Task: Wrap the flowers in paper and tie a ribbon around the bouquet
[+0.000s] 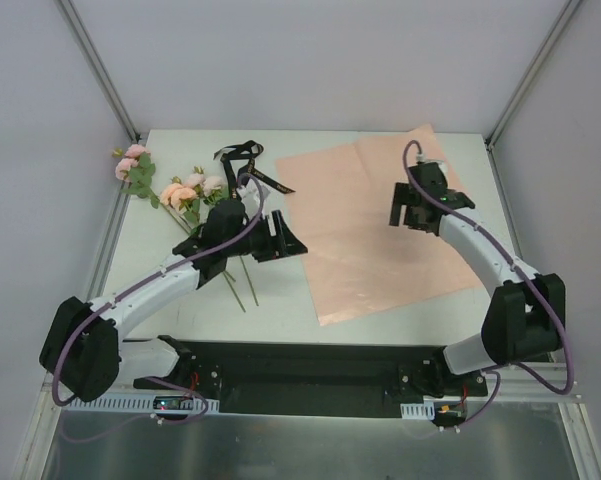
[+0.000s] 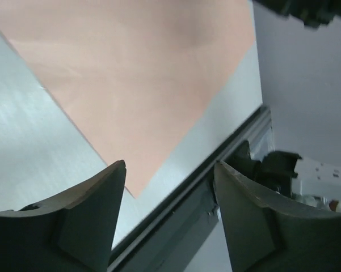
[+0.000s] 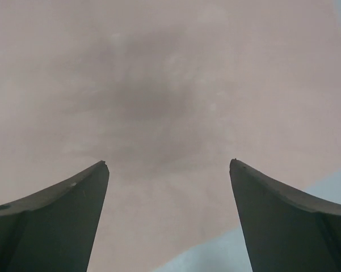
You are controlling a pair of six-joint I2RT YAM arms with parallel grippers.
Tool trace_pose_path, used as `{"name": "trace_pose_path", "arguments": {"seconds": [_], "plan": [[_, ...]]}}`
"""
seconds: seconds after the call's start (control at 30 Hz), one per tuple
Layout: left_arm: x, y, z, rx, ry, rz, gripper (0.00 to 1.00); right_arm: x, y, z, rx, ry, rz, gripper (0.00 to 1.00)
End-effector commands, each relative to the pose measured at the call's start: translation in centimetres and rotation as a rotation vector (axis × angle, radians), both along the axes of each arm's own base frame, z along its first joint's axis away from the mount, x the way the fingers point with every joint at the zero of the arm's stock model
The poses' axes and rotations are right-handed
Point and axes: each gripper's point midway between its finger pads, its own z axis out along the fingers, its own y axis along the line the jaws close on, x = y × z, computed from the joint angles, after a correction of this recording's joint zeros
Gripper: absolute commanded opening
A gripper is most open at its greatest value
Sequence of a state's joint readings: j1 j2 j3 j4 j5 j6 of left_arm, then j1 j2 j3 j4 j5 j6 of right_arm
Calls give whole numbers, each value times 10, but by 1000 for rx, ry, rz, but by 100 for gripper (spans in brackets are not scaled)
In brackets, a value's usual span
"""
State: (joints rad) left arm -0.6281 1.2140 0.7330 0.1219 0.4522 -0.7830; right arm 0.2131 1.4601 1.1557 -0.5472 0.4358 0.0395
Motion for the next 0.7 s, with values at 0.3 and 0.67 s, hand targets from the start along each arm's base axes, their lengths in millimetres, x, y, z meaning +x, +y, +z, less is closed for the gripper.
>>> {"name": "trace_pose_path", "arguments": {"seconds": [0.3,0.67], "plan": [[252,67,-20,55,51,417,11,-86,252,-58,559,206,809,44],[393,91,-96,78,142,533,0,-129,249,-83,502,289,890,33]]}}
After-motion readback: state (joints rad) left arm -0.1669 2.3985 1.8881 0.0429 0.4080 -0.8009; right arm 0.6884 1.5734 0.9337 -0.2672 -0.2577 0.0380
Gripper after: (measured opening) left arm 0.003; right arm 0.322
